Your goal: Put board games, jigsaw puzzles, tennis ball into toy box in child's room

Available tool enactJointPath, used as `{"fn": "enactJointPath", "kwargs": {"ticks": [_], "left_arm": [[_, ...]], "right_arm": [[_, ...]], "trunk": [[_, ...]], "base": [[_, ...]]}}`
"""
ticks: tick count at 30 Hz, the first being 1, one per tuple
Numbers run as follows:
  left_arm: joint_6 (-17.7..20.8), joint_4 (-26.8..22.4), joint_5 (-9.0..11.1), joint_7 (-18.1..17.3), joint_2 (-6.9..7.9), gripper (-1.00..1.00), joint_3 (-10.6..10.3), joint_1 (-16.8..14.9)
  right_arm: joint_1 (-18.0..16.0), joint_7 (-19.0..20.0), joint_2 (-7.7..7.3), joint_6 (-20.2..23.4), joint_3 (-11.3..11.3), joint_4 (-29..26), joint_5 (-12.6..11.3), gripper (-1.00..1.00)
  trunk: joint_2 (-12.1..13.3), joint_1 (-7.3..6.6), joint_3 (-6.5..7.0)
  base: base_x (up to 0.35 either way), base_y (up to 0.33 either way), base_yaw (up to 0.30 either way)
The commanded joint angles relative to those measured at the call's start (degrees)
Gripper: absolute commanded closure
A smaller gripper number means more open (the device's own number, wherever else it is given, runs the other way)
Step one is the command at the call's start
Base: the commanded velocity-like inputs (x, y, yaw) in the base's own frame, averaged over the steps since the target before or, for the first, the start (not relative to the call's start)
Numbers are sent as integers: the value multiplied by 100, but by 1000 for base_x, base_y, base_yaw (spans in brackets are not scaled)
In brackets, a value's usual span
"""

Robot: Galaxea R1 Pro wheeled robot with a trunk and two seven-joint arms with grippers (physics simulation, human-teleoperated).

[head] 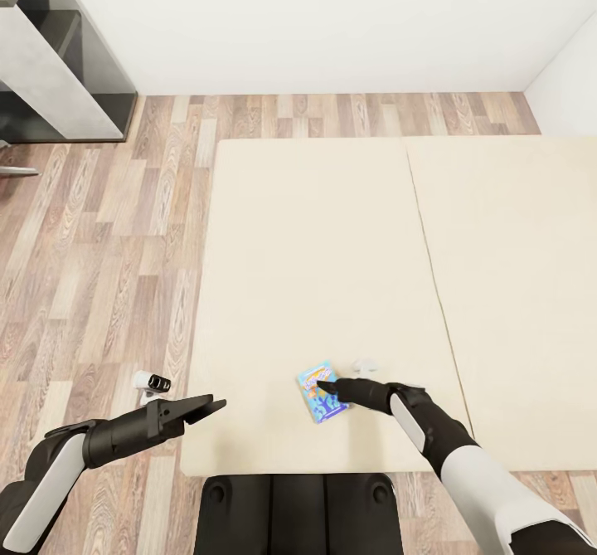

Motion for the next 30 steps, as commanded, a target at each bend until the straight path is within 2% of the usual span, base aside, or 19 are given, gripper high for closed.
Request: {"fn": "enactJointPath", "kwargs": {"ticks": [1, 5, 10, 22, 30], "left_arm": [[25, -1, 7, -9, 1, -100, -2, -2], [26, -1, 12, -12, 1, -100, -3, 0], [26, -1, 9, -10, 2, -100, 5, -1], [21, -1, 10, -9, 1, -100, -1, 2], [21, -1, 6, -1, 1, -100, -21, 0]], "right_arm": [[0, -1, -9, 100, 25, -7, -52, -100], [5, 28, -20, 369, 20, -7, -45, -100], [6, 38, -23, 482, 20, -7, -33, -100], [7, 20, 10, 539, 58, 9, 10, -100], [7, -17, 91, 517, 73, 25, 25, -100]], "trunk": [[-9, 3, -6], [-9, 3, -6], [-9, 3, -6], [-9, 3, -6], [-9, 3, -6]], "base": [[0, 0, 0], [0, 0, 0], [0, 0, 0], [0, 0, 0], [0, 0, 0]]}}
